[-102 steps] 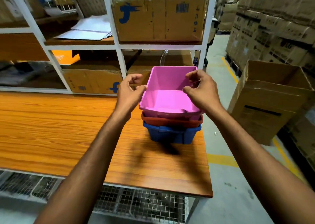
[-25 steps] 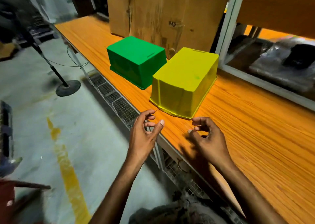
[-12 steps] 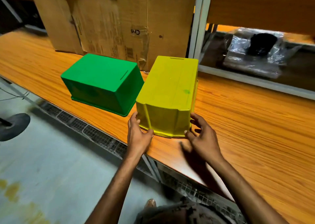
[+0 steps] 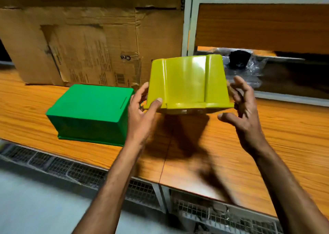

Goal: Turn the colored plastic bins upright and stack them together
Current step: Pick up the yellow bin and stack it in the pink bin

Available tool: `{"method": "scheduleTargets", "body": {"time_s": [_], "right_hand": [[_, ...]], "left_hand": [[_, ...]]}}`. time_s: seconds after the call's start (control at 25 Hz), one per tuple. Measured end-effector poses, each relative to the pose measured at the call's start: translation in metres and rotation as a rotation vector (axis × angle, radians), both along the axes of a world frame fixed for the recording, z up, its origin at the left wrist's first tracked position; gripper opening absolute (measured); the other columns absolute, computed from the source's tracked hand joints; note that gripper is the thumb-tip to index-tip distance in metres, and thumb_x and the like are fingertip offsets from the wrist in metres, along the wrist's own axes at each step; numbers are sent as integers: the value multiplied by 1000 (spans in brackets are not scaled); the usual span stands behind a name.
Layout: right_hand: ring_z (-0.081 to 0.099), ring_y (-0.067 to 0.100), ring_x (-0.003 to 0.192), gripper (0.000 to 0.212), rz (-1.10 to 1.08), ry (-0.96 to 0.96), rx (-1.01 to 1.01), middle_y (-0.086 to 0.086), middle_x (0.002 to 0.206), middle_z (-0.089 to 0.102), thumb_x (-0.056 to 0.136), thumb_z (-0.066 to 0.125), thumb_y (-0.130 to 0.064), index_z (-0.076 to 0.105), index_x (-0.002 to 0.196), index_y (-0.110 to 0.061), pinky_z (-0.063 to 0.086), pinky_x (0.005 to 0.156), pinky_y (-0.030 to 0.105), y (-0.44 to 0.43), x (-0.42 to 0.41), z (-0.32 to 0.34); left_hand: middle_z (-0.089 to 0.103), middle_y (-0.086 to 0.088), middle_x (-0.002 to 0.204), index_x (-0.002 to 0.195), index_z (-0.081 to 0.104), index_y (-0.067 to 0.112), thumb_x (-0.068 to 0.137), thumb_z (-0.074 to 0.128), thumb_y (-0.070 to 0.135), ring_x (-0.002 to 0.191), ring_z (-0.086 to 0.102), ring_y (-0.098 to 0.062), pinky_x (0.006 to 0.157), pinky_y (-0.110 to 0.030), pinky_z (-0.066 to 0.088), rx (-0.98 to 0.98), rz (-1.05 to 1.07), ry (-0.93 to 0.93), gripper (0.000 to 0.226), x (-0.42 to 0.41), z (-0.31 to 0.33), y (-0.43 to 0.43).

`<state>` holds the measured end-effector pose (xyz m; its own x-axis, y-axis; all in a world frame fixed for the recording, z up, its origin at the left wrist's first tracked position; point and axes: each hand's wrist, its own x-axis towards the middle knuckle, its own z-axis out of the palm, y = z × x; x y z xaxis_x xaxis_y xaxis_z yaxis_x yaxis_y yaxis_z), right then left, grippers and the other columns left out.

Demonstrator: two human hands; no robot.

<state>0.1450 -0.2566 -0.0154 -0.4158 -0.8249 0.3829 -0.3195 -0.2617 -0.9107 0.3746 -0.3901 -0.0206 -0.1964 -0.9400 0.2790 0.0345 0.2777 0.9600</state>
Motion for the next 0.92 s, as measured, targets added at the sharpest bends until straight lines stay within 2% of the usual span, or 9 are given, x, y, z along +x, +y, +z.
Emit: {"method": "scheduleTargets", "body": {"time_s": [0.08,0.12,0.2,0.28,0.36,0.48,0.64,0.8,0.92], "right_hand": [[43,5,145,92,-34,65,-15,-21,150,50,75,70,5,32,154,-20,42,113,41,-9,-9,18],[47,4,140,87,-70,86,-24,-16,148,51,77,69,12,35,152,-18,44,112,39,-12,-13,24],[57,4,128,77,-126,63,-43,-4,141,56,82,62,20,42,147,-14,52,102,32,-17,-22,30],[61,2,120,67,-151,26,-44,-3,133,60,85,59,21,46,142,-12,54,94,26,-17,-30,30],[61,10,123,61,-163,13,-28,1,132,62,87,60,18,48,140,-11,55,99,35,-15,-35,21],[59,17,128,65,-178,-20,10,2,137,61,87,64,13,48,141,-19,51,106,44,-5,-40,-1],[52,19,127,67,-227,-19,264,-1,135,55,84,63,-2,55,134,-46,49,104,53,17,-34,-50],[63,11,111,53,-268,-116,248,-6,121,68,84,72,4,60,125,-28,55,91,35,29,-17,-56],[63,10,115,51,-279,-107,147,-6,124,67,84,78,-1,62,123,-29,58,84,23,29,-10,-20]], "left_hand": [[62,1,141,144,54,22,89,75,30,130,59,-11,102,-21,48,-22,-34,74,59,-9,18,-11],[61,1,141,144,51,23,89,77,27,130,59,-11,103,-22,49,-26,-60,98,61,-13,23,-16],[63,-2,139,142,47,23,85,80,12,126,62,-13,97,-22,53,-27,-107,113,67,-19,28,-26],[65,-4,135,137,47,23,84,77,1,123,65,-15,96,-26,57,-17,-121,87,65,-26,22,-37],[65,-2,135,132,48,29,88,73,0,122,64,-13,100,-30,56,-5,-125,17,58,-31,11,-41],[66,1,129,132,50,27,93,70,5,112,66,-1,91,-18,55,29,-178,-42,49,-38,-15,-33],[70,0,117,129,55,13,92,66,-5,103,69,-11,83,-14,53,93,-214,-45,42,-35,-57,-11],[73,2,108,120,61,14,95,62,-4,94,71,-6,78,-17,54,115,-151,-12,31,-37,-60,-18],[74,3,98,108,57,23,96,57,-7,83,70,-4,74,-19,56,191,-85,97,33,-44,-47,-29]]}}
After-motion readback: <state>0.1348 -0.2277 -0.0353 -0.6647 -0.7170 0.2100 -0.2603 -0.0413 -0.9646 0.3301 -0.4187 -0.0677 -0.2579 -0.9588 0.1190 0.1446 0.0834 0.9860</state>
